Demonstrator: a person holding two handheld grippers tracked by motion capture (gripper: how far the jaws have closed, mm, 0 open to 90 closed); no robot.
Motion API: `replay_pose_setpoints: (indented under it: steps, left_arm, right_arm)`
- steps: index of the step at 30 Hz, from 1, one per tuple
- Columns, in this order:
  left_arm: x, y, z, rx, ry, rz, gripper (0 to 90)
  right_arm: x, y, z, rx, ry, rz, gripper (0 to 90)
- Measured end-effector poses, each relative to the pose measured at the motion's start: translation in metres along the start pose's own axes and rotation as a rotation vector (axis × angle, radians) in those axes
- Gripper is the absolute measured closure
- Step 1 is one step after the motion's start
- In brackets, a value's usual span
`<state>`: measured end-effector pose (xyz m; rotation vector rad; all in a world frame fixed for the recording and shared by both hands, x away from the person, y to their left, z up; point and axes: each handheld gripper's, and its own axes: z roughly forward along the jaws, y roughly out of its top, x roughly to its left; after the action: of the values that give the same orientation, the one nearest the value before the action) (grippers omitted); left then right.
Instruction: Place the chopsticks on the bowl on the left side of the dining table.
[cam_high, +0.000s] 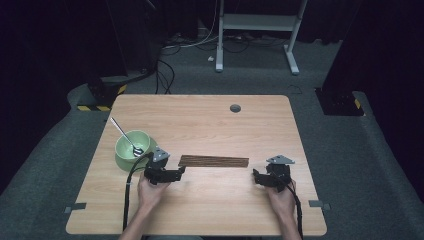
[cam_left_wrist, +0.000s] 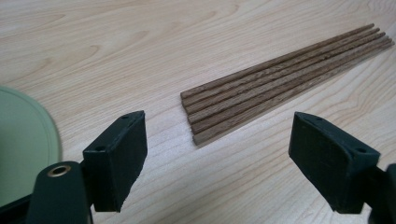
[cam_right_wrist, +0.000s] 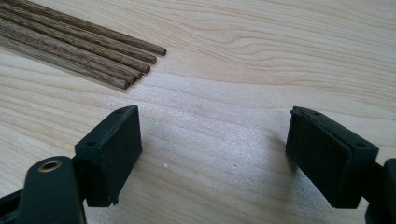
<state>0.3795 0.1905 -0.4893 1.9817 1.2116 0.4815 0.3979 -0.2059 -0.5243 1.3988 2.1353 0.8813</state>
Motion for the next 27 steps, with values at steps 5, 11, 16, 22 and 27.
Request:
replay_pose_setpoints:
  steps: [5,11,16,22,27]
  left_arm:
    - [-0.002,0.005,0.002,-0.016,-0.02,-0.006,19.5]
    - [-0.007,0.012,0.008,-0.002,-0.037,0.005,19.5]
    - [-0.01,0.021,0.009,0.0,-0.054,0.009,19.3]
    - [-0.014,0.032,0.011,-0.021,-0.081,0.003,19.2]
    - [-0.016,0.037,0.014,-0.006,-0.082,0.023,18.8]
  right_arm:
    - [0.0,0.0,0.0,-0.001,0.0,-0.002,17.9]
    - [0.0,0.0,0.0,-0.001,0.0,-0.002,17.9]
    - [0.0,0.0,0.0,-0.001,0.001,-0.002,18.0]
    - [0.0,0.0,0.0,-0.002,0.0,-0.003,18.5]
    - [0.001,0.0,0.0,-0.003,0.001,-0.001,18.9]
